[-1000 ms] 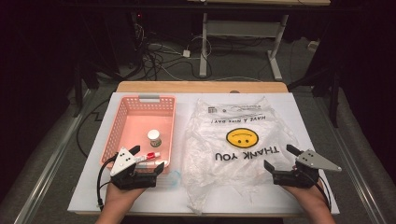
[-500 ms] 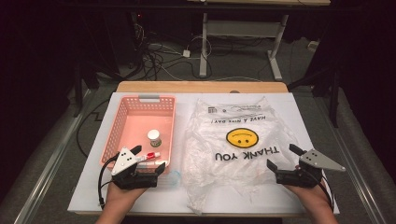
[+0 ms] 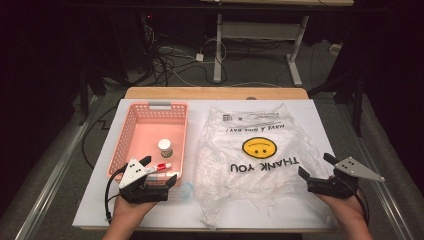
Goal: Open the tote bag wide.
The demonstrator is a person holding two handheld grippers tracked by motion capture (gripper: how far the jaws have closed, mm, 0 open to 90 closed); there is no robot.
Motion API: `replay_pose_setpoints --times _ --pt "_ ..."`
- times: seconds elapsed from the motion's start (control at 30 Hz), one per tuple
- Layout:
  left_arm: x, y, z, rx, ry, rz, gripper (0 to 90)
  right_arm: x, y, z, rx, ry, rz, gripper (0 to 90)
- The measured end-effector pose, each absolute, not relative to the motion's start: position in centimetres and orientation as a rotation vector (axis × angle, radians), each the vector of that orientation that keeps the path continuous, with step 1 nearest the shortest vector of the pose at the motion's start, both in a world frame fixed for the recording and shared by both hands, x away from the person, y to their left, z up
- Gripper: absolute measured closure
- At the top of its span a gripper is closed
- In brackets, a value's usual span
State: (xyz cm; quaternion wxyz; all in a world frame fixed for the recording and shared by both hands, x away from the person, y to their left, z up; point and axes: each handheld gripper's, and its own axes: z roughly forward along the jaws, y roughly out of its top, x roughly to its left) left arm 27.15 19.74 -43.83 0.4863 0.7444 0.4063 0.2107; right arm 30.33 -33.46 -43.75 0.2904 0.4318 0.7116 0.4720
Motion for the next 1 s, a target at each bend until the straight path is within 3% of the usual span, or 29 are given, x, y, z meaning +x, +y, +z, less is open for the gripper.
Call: replay_pose_setpoints --times 0.7,1.0 --pt "27.2 19.8 -43.9 1.815 0.998 0.507 0.0 32.4 -37.4 -44.9 1.299 1.861 1.166 0.0" --pt "27.1 19.7 -43.8 1.812 1.018 0.508 0.0 36.4 -37.5 -45.1 1.331 1.927 1.142 1.9"
